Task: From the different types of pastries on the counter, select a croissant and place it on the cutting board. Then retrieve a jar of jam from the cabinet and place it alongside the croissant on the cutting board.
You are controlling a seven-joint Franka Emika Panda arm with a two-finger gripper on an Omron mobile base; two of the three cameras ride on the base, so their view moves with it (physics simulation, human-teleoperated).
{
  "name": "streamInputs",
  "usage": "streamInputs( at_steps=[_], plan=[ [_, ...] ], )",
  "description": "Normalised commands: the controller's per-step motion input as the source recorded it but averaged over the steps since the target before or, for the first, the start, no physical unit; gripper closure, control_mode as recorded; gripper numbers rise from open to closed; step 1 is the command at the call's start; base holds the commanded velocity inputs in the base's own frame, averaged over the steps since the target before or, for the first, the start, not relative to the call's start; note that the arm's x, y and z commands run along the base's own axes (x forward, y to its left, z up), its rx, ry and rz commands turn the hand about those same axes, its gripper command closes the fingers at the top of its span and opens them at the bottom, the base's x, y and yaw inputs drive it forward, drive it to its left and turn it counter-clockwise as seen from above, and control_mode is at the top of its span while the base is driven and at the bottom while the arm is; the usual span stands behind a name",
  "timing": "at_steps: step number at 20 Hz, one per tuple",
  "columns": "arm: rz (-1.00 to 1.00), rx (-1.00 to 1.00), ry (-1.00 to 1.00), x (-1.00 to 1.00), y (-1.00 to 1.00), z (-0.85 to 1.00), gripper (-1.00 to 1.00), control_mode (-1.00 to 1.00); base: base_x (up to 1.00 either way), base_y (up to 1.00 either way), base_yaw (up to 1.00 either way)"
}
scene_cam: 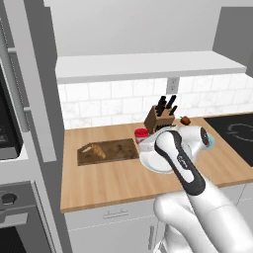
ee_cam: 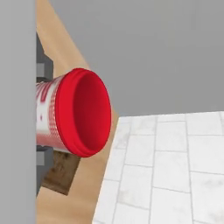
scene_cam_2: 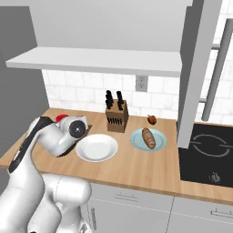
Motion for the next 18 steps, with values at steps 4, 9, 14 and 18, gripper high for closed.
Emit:
streamInputs(
  at_steps=[4,9,14,18],
  plan=[
    [0.0,0.0,-0.02,0.07,0.0,-0.29,1.0,-1.0,0.0,0.0,0.0],
    [0.0,0.18,-0.24,0.41,-0.04,-0.93,1.0,-1.0,0.0,0.0,0.0],
    [0.0,0.11,-0.03,0.17,0.0,-0.37,1.0,-1.0,0.0,0.0,0.0],
    [0.0,0.0,0.08,0.0,0.23,-0.35,1.0,-1.0,0.0,0.0,0.0]
  ],
)
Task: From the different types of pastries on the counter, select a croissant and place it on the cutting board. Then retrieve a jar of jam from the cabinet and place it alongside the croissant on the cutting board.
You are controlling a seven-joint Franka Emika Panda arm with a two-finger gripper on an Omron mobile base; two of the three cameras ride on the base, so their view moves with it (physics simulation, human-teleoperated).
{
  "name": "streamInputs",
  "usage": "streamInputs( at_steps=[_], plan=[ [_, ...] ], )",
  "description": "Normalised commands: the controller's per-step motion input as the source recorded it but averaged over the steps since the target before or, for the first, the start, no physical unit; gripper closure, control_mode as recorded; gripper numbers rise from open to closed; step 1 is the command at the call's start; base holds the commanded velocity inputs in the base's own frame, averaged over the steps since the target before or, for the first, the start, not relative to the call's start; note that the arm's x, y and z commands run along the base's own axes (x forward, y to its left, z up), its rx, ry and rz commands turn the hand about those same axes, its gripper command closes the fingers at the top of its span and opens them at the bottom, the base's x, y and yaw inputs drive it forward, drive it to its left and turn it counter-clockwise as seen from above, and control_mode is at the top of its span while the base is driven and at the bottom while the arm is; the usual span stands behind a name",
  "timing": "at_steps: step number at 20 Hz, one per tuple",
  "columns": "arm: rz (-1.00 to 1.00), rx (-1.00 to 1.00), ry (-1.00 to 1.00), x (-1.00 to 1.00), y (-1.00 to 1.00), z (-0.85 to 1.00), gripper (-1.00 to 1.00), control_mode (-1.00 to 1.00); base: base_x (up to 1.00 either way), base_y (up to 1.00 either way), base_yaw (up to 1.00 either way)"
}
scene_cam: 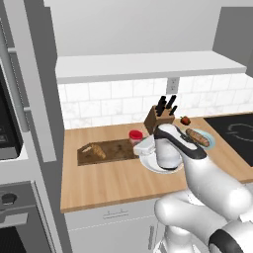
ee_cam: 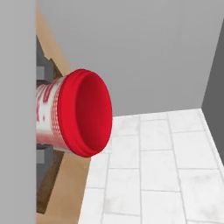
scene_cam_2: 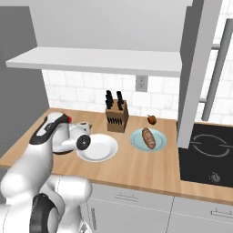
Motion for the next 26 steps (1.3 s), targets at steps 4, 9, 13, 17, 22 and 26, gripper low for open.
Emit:
streamInputs(
  at_steps=[4,9,13,17,22,26],
  plan=[
    [0.0,0.01,0.3,0.09,0.41,-0.2,1.0,-1.0,0.0,0.0,0.0],
    [0.03,0.0,0.04,0.19,0.04,-0.33,1.0,-1.0,0.0,0.0,0.0],
    [0.0,-0.01,-0.15,0.64,0.0,-0.59,1.0,-1.0,0.0,0.0,0.0],
    [0.0,-0.08,-0.17,0.58,0.0,-0.61,1.0,-1.0,0.0,0.0,0.0],
    [0.0,0.0,0.0,0.0,0.0,0.0,1.0,-1.0,0.0,0.0,0.0],
    [0.0,-0.05,0.0,0.25,0.12,0.0,1.0,-1.0,0.0,0.0,0.0]
  ],
)
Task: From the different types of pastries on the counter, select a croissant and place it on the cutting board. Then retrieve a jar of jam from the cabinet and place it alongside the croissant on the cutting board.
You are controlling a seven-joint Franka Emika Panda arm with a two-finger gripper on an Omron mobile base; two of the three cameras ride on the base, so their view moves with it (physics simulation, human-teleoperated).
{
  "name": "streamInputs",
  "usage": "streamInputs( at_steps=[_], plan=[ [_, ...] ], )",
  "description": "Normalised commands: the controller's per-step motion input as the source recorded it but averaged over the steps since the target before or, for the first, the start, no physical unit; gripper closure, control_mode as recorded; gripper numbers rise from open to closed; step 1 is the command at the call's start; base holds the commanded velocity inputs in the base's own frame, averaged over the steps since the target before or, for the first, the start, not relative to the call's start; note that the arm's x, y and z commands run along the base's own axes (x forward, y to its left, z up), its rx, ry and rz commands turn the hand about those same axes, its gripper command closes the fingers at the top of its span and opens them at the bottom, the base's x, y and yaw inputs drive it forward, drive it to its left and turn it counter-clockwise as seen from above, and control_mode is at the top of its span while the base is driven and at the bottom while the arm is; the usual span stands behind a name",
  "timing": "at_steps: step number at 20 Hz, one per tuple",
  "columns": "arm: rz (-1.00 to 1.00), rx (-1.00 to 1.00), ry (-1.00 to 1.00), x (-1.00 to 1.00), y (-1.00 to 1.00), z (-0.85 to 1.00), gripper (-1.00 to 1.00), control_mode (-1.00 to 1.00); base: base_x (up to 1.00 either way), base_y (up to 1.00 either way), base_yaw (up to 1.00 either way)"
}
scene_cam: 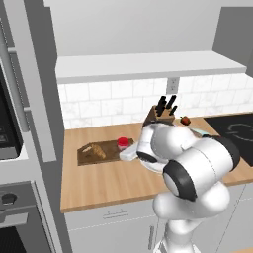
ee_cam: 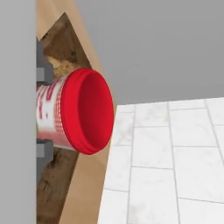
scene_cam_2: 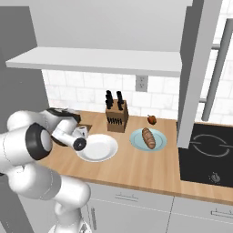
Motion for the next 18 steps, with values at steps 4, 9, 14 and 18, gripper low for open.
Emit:
streamInputs(
  at_steps=[4,9,14,18],
  plan=[
    [0.0,-0.06,0.01,0.7,0.05,0.0,1.0,-1.0,0.0,0.0,0.0],
    [0.0,-0.08,0.01,0.71,0.18,-0.06,1.0,-1.0,0.0,0.0,0.0],
    [0.0,-0.09,0.07,0.27,0.61,-0.42,1.0,-1.0,0.0,0.0,0.0],
    [0.0,0.0,0.02,0.0,0.0,-0.54,1.0,-1.0,0.0,0.0,0.0]
  ],
)
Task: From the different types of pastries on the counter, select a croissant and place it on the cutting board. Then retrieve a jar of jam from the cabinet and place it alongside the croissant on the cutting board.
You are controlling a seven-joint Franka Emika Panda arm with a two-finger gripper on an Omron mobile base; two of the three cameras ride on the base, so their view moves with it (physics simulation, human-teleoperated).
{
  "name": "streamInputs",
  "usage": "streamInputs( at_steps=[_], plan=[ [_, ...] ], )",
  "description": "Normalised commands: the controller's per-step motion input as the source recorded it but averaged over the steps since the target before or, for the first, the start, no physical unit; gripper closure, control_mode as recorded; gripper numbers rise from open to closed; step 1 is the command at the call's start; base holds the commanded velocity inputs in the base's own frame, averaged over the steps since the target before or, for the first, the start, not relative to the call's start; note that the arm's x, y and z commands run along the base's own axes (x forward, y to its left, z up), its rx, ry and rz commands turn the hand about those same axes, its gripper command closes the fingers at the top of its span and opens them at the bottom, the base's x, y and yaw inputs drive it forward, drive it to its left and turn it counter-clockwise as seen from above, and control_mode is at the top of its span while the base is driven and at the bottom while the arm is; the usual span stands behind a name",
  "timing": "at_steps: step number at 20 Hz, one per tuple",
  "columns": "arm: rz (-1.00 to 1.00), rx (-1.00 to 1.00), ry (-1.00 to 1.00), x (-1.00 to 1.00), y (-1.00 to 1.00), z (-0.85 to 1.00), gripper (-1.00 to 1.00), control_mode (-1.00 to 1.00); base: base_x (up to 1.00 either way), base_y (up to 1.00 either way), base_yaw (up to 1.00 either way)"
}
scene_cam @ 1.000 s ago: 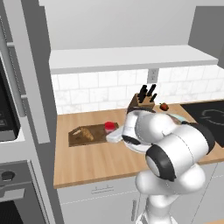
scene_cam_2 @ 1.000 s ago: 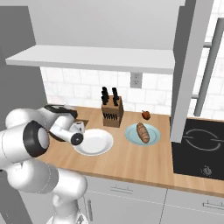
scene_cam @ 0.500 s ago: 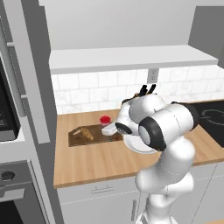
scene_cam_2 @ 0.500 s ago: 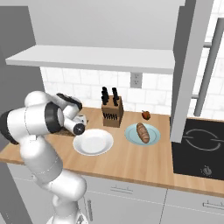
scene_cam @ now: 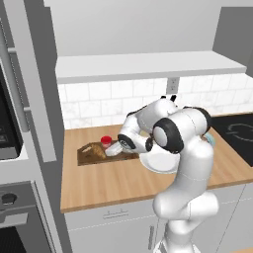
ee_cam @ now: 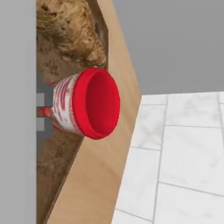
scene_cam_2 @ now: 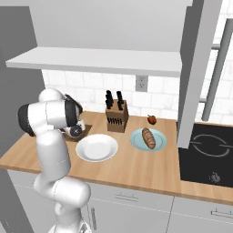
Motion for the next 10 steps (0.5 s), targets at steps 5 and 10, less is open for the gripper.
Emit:
streamInputs(
  at_steps=[5,10],
  plan=[
    [0.0,0.0,0.0,0.0,0.0,-0.99,1.0,-1.0,0.0,0.0,0.0],
    [-0.01,0.01,0.0,0.01,0.0,-0.6,-1.0,-1.0,0.0,0.0,0.0]
  ],
)
